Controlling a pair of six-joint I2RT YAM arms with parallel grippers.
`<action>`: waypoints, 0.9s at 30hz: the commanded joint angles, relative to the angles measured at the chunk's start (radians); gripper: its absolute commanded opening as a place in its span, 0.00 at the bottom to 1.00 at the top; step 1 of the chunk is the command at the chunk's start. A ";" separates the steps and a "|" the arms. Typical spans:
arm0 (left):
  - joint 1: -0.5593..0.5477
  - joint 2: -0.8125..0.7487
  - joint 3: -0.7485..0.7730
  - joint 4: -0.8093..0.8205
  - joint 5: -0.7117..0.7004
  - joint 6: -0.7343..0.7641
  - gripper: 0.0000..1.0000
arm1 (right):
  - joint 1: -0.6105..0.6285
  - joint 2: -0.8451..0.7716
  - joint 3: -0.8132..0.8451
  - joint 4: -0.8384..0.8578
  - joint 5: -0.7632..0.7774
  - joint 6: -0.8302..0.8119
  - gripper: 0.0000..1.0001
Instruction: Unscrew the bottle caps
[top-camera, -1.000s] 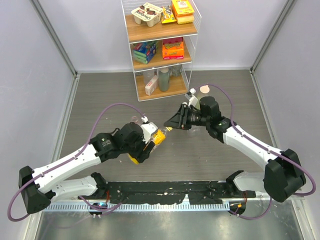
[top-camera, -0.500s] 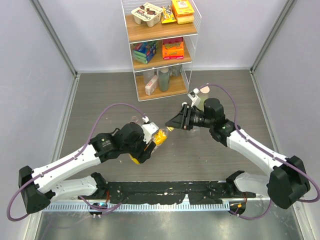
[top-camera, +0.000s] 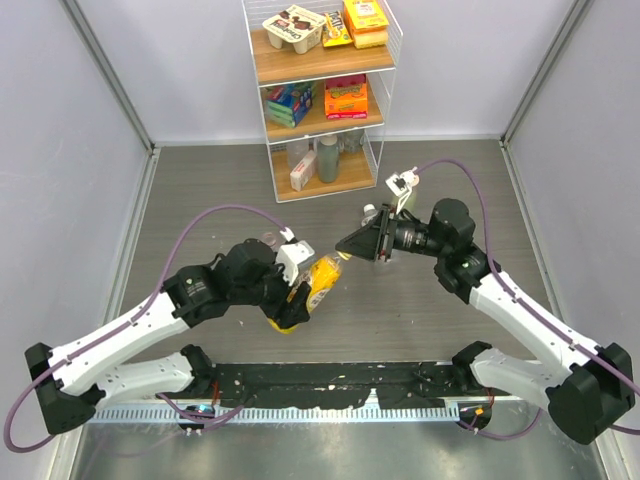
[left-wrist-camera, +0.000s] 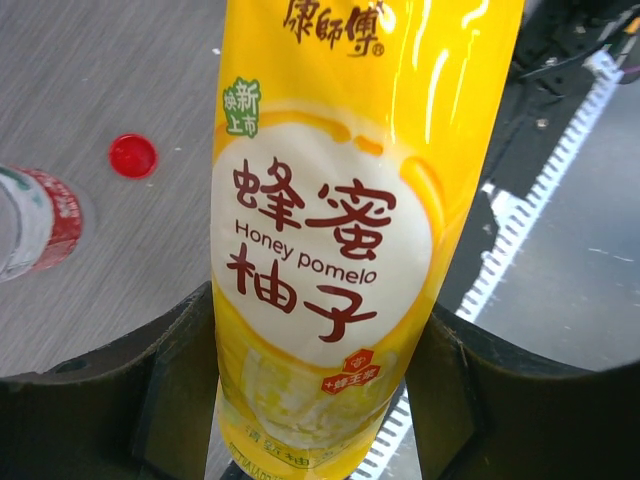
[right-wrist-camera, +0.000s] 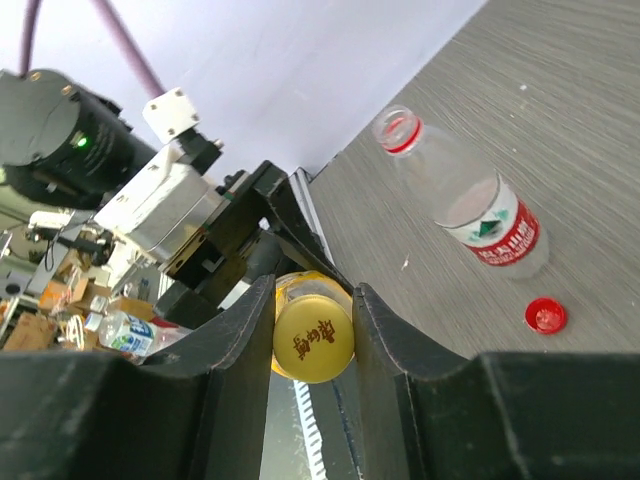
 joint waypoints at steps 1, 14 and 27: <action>-0.001 -0.026 0.054 0.094 0.157 -0.035 0.00 | 0.006 -0.052 0.007 0.121 -0.136 -0.028 0.02; -0.001 -0.075 0.072 0.216 0.528 -0.067 0.00 | 0.007 -0.188 0.008 0.195 -0.285 -0.066 0.02; 0.000 -0.089 0.055 0.370 0.837 -0.162 0.00 | 0.009 -0.279 0.018 0.289 -0.369 -0.074 0.02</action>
